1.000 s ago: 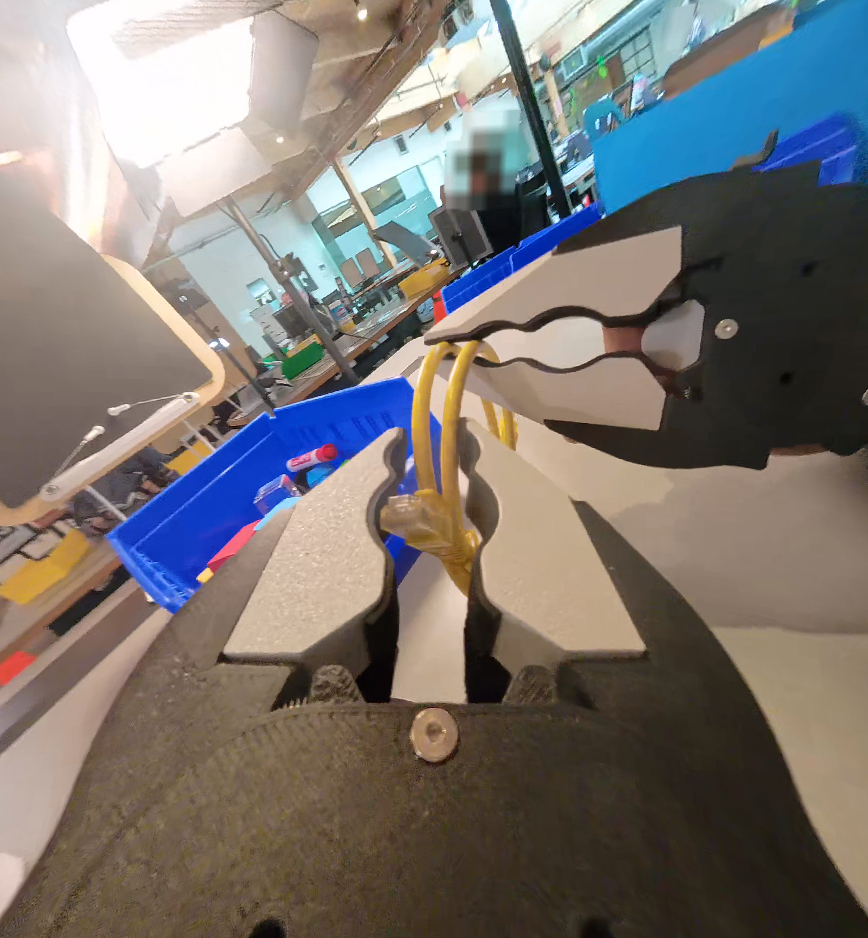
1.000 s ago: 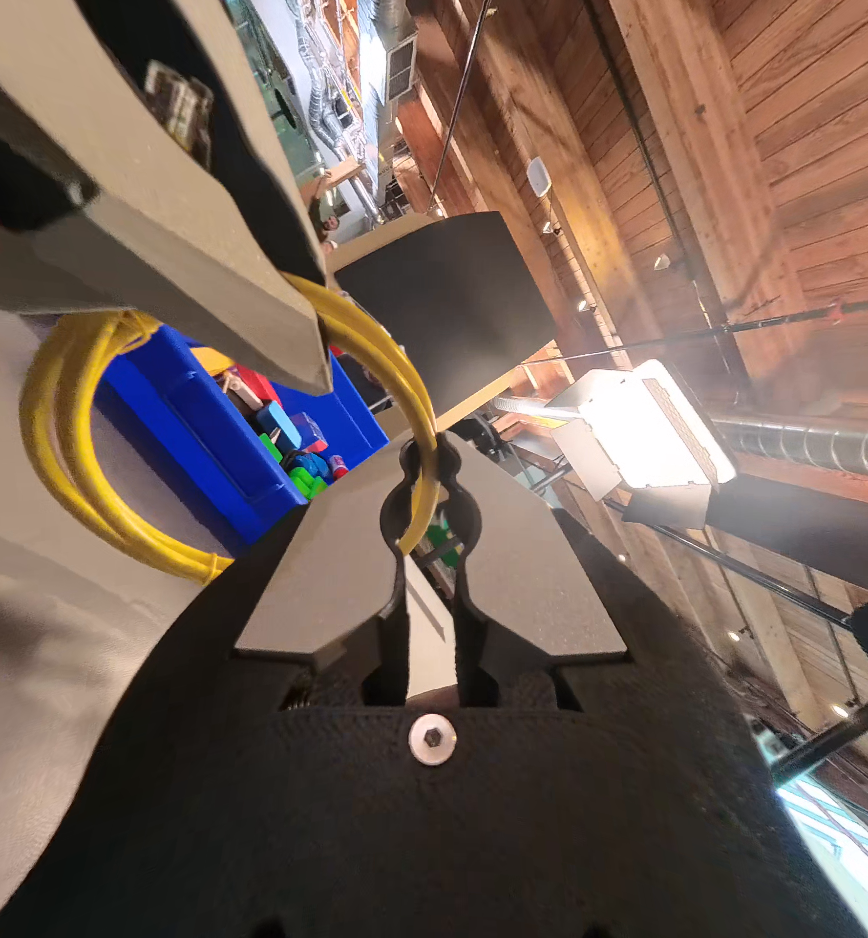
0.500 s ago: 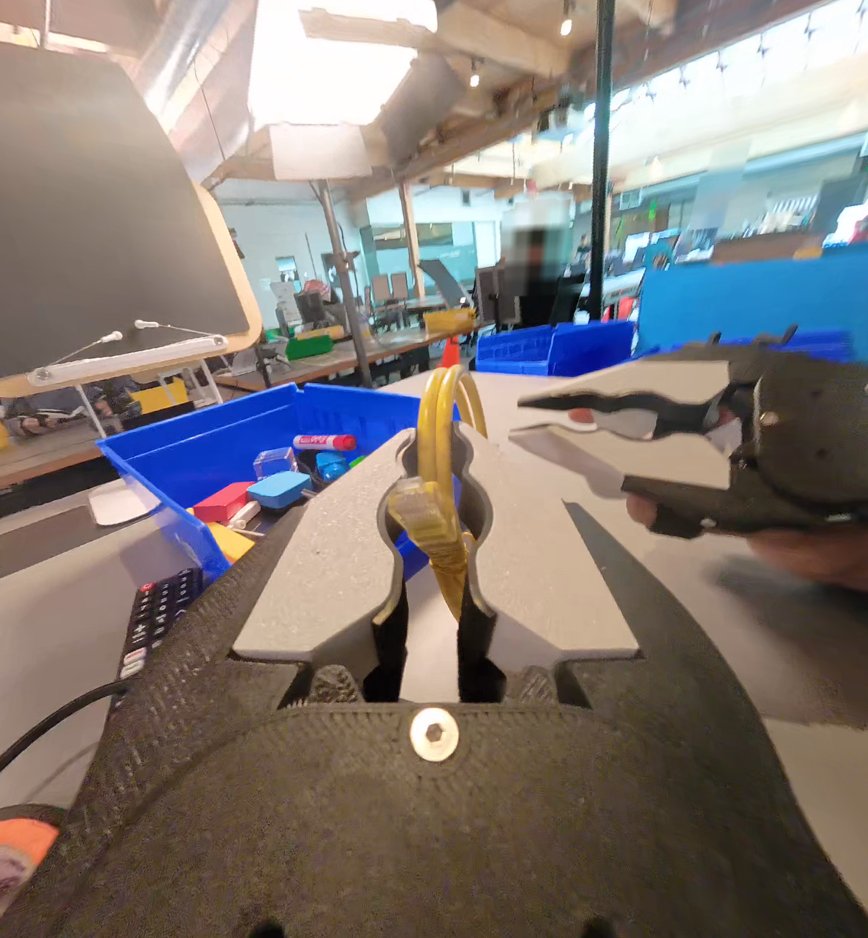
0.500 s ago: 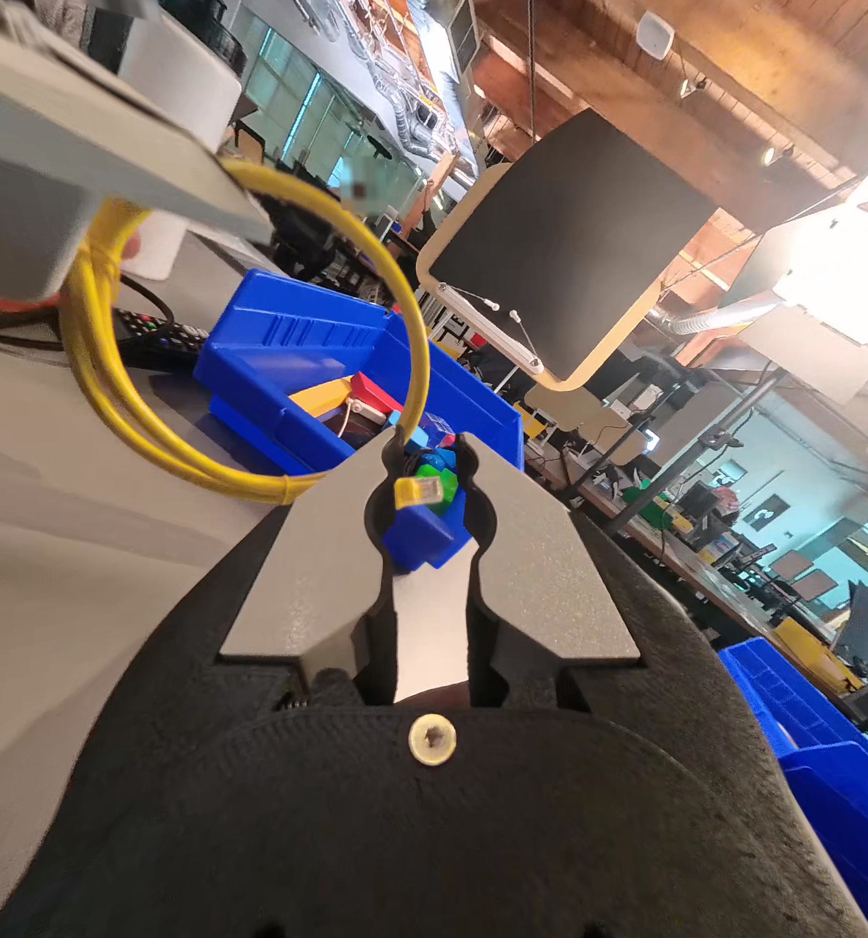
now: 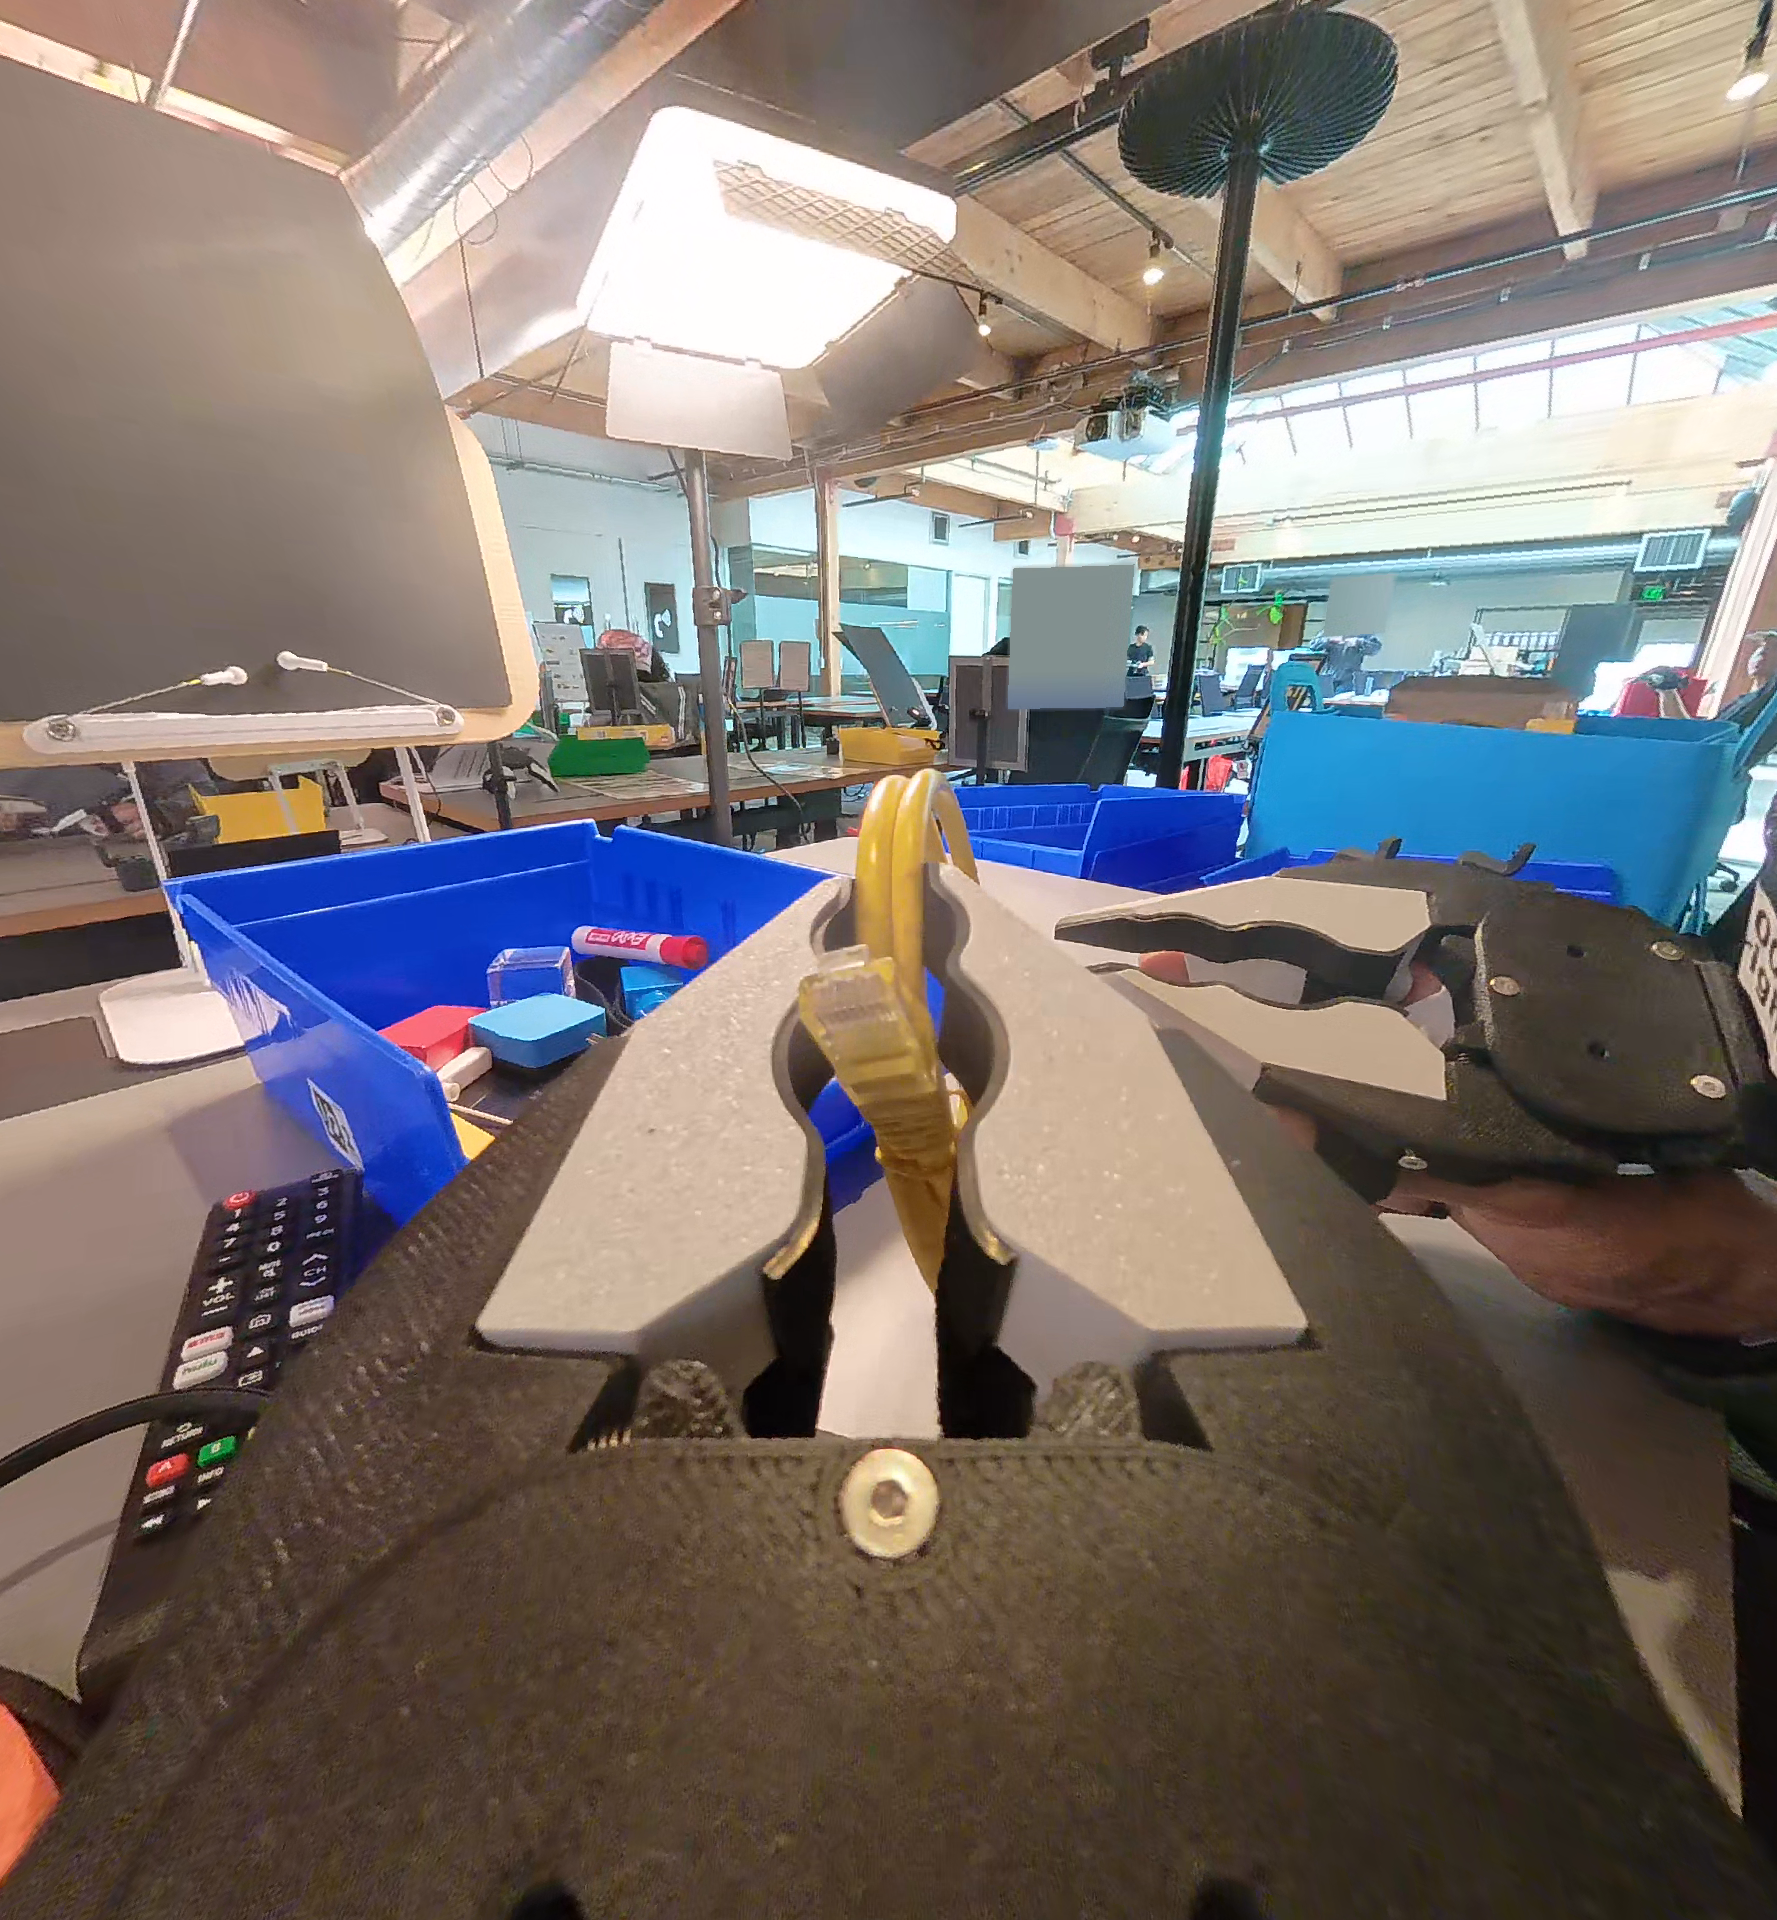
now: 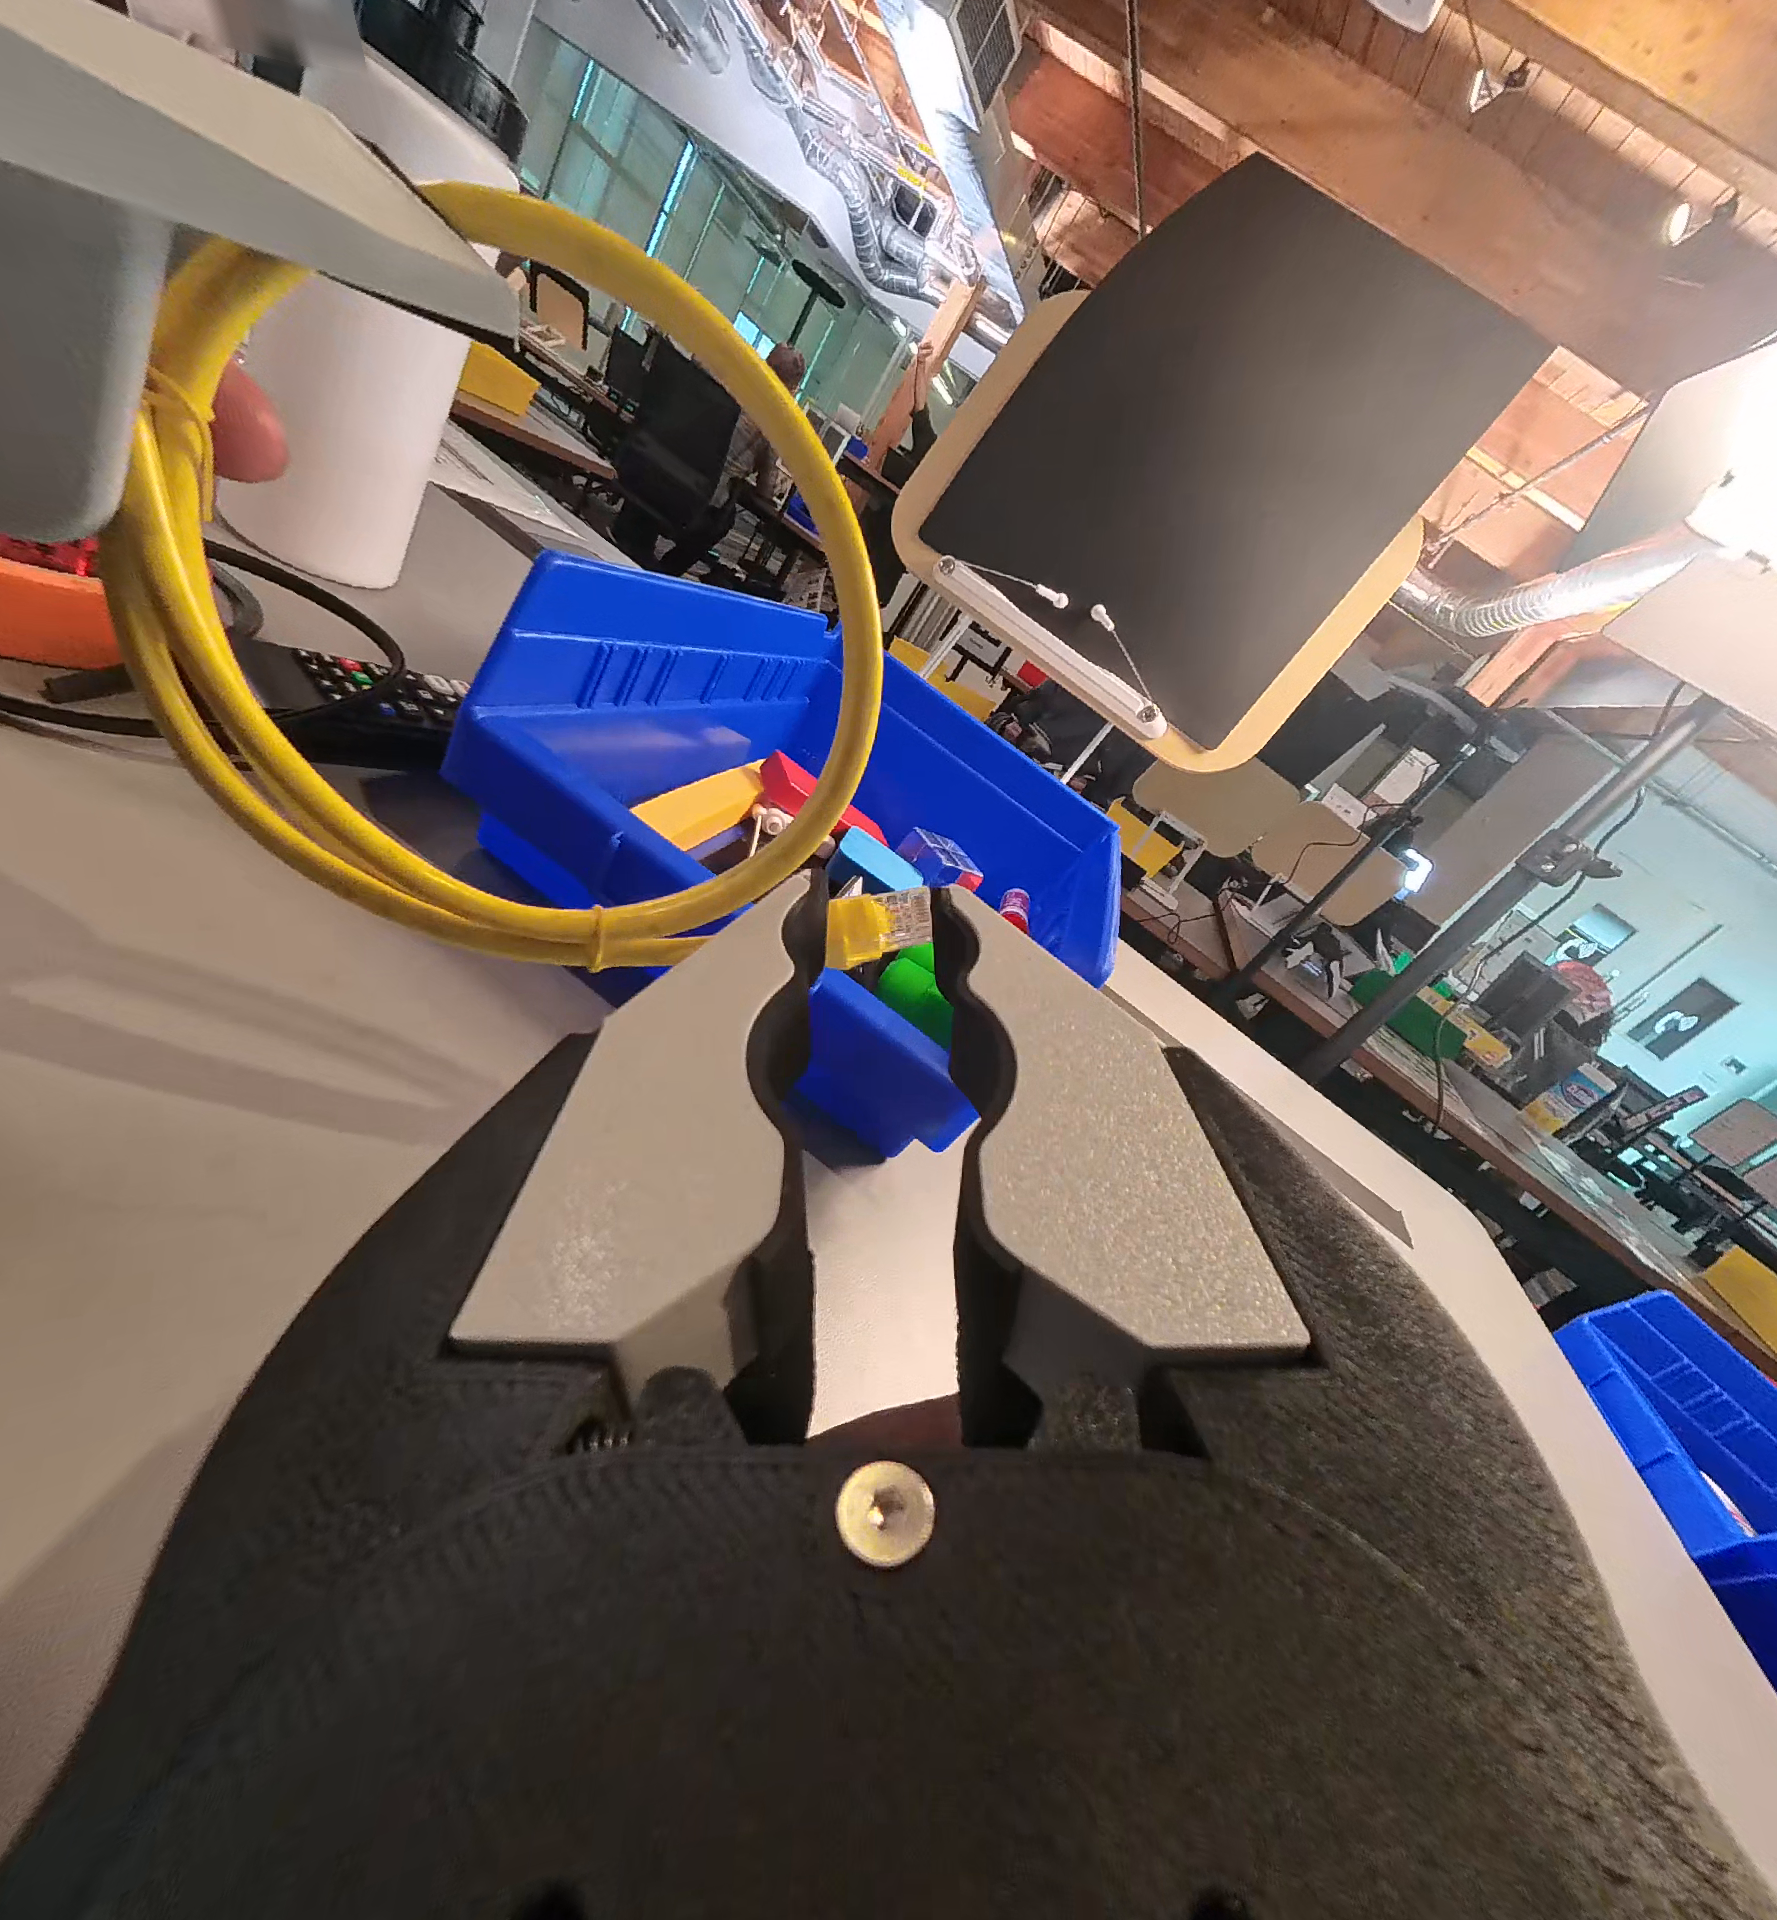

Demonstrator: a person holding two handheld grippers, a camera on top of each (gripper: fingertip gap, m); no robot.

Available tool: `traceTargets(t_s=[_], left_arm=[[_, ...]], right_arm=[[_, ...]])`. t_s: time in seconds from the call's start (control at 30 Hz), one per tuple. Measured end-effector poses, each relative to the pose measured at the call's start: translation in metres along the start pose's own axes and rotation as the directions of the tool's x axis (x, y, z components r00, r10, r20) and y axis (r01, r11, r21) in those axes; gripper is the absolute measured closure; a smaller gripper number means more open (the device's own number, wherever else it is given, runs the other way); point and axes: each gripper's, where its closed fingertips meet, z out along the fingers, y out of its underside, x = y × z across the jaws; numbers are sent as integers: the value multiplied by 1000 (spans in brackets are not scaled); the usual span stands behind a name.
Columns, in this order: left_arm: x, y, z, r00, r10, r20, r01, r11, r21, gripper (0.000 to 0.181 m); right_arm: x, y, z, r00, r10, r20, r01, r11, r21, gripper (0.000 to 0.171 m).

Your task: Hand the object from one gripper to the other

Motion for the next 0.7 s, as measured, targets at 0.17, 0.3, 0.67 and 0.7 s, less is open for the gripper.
traceTargets(t_s=[0.17,0.3,0.67,0.7], left_arm=[[0,-1,0,1000,4,3,-4,1000,4,170],[0,-6,-2,1000,-13,-6,13,999,38,170],[1,-26,-11,999,-34,-26,37,988,151,170],[1,-27,-12,999,-32,-27,36,986,160,170]], right_arm=[[0,0,0,1000,7,5,-7,1000,1,151],[-2,-3,-1,998,53,34,-54,998,18,150],[-20,-14,-4,888,365,279,-384,923,17,135],[-21,-15,-5,871,390,299,-412,911,10,132]])
